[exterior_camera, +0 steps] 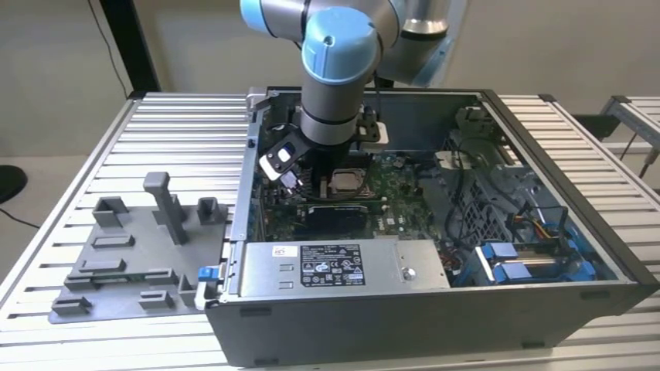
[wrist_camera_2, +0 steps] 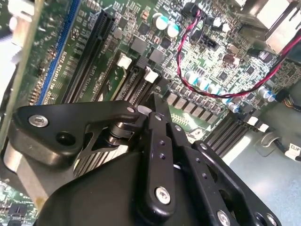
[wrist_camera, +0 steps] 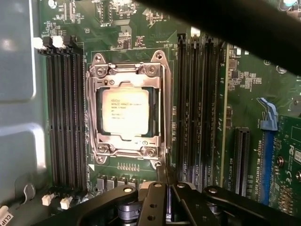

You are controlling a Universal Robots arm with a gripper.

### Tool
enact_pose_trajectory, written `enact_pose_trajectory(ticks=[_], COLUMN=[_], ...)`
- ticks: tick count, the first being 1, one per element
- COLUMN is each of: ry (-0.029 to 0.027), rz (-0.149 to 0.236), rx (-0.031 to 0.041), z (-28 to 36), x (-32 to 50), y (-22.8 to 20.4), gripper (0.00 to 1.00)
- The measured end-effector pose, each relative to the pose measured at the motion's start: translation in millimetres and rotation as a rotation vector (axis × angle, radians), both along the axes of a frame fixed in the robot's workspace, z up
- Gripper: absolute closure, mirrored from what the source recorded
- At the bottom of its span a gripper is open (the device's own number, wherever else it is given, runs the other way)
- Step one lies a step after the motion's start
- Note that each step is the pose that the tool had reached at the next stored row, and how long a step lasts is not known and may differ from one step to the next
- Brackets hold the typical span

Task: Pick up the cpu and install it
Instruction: 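Install the second cpu locking lever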

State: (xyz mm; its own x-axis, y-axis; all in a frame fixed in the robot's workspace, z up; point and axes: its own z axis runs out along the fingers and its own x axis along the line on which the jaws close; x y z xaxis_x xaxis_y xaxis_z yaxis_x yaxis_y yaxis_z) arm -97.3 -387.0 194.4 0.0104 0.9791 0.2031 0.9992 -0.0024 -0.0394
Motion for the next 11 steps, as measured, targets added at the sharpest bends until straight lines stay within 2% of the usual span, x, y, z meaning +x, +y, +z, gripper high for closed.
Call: enact_pose_trajectory(ticks=[4,7,9,11], ry=[0.0110,0.0136,0.0148,0.0138], rz=[0.000,0.000,0.000,0.000], rx=[-0.0067,-0.0070,-0.0040,0.0050], z=[-0.7,0.7,4.3,7.2], x=[0.3,0.0,-0.2,0.0], y=[0.0,-0.2,-0.6,-0.2], gripper=[1.00,1.00,1.00,1.00])
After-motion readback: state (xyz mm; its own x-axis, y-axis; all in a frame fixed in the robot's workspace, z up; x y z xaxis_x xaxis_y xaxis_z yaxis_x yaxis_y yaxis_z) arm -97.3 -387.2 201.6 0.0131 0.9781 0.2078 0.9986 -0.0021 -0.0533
